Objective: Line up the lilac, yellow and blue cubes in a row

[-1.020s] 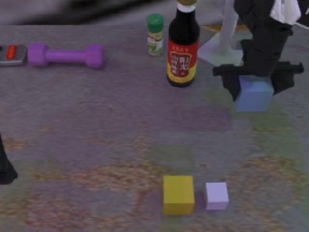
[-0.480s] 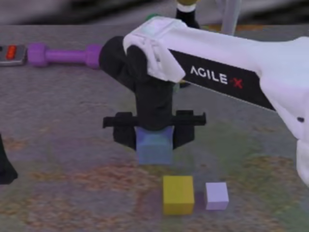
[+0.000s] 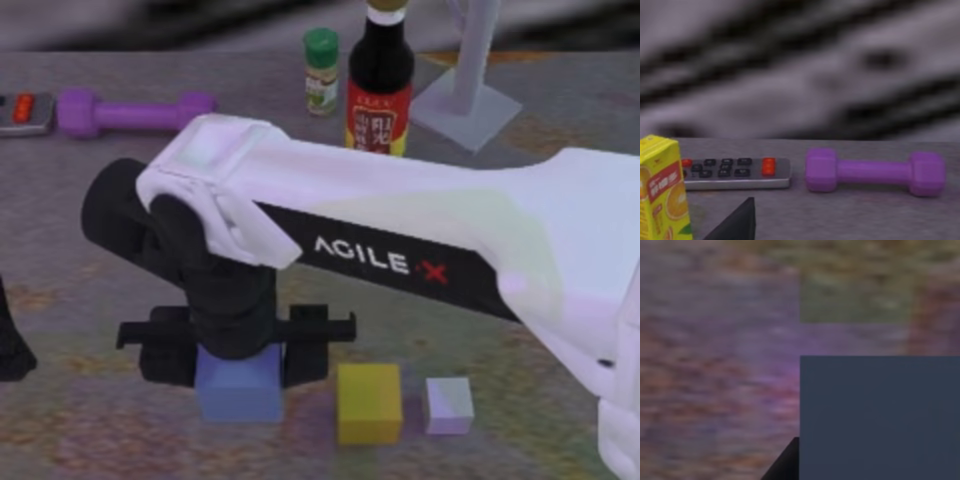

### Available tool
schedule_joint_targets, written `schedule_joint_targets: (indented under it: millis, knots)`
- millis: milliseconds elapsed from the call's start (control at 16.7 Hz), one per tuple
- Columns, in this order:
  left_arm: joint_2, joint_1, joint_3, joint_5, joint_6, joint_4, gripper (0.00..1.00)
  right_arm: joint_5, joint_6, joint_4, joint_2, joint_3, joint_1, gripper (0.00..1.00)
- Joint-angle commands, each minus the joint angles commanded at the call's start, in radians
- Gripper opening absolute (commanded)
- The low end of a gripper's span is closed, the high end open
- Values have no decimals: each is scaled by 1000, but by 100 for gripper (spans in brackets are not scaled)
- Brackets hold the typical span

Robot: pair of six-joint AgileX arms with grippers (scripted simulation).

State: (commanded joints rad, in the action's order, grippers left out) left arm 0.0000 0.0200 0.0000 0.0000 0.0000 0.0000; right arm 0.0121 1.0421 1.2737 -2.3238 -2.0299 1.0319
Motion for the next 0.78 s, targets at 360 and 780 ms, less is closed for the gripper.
schedule_joint_targets:
  millis: [360, 780]
  knots:
    - [0, 0, 0, 0, 0, 0, 100, -1, 1, -73, -18, 58, -3, 0]
    - [0, 0, 0, 0, 0, 0, 100, 1, 2, -238, -58, 180, 1, 0]
